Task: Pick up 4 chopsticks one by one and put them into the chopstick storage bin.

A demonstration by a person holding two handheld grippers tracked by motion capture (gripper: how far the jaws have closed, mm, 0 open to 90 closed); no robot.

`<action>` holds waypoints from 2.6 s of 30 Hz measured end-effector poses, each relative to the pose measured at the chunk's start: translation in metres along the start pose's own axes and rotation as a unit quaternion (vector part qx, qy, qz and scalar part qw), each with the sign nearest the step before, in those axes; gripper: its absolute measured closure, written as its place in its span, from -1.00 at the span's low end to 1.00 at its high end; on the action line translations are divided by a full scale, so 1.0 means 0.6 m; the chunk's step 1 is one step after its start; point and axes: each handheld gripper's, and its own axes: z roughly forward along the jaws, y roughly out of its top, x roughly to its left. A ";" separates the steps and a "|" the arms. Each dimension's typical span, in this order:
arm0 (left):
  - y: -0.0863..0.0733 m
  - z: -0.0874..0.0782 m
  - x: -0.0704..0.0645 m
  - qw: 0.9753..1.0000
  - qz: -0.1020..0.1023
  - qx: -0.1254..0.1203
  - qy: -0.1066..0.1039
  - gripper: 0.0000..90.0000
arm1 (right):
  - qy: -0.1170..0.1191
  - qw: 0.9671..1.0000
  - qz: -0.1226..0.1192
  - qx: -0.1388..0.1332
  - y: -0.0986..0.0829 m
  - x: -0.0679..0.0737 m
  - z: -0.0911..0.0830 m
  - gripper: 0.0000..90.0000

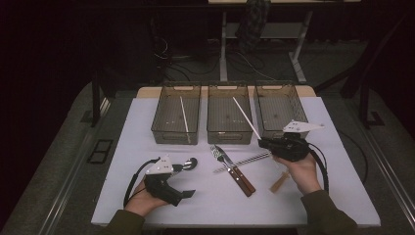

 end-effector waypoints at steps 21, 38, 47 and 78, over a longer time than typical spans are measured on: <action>0.000 0.001 -0.002 1.000 -0.002 -0.001 0.001 -1.00 | 0.026 1.000 -0.005 -0.011 0.049 0.040 0.092 0.86; 0.001 0.001 -0.002 1.000 -0.002 -0.003 -0.001 -1.00 | 0.025 1.000 -0.005 -0.011 0.112 0.062 0.150 0.86; 0.001 0.001 -0.002 1.000 -0.002 -0.004 -0.002 -0.99 | 0.021 1.000 -0.001 -0.010 0.142 0.075 0.189 0.86; 0.003 -0.003 -0.002 1.000 -0.006 -0.016 -0.008 -0.99 | -0.014 1.000 -0.011 0.002 0.238 0.117 0.335 0.86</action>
